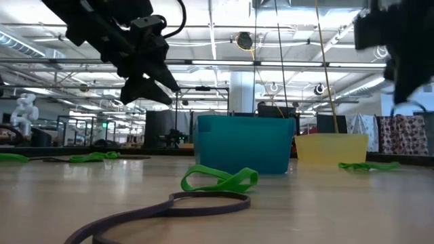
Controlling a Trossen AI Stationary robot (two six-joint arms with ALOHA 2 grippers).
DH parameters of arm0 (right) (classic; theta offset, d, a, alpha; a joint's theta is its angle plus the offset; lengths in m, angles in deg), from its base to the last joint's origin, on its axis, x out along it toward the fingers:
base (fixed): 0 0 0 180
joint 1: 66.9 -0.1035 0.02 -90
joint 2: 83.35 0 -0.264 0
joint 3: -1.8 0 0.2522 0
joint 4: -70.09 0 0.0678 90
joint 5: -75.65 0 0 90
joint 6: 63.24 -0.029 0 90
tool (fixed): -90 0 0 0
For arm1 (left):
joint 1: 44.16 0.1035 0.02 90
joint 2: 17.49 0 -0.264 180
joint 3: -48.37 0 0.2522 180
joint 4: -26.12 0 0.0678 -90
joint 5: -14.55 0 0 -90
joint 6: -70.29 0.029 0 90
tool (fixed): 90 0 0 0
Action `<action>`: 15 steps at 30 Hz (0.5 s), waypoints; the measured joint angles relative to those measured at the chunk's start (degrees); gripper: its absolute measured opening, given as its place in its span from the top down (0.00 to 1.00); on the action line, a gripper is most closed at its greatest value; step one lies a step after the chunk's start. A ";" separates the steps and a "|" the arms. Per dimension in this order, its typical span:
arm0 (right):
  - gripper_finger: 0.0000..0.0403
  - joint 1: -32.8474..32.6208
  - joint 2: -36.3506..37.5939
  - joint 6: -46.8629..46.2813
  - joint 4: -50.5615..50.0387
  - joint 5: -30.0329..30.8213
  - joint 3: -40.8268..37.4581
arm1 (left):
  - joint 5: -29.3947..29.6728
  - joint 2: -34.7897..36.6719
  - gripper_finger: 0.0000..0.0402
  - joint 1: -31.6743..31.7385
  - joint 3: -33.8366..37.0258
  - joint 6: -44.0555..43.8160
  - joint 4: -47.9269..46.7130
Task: Sort rubber bands into baskets
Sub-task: Put the purple rubber band into the red bin
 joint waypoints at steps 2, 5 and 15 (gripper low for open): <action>1.00 0.93 0.07 2.50 -2.73 0.18 4.23 | 0.02 0.00 0.52 0.51 0.00 0.00 0.00; 1.00 2.63 0.16 6.59 -7.79 0.79 10.73 | 0.02 0.00 0.52 0.96 0.00 0.02 0.00; 1.00 13.60 0.19 30.89 -6.40 13.95 26.58 | -3.80 0.00 0.52 1.37 0.00 -0.38 -0.72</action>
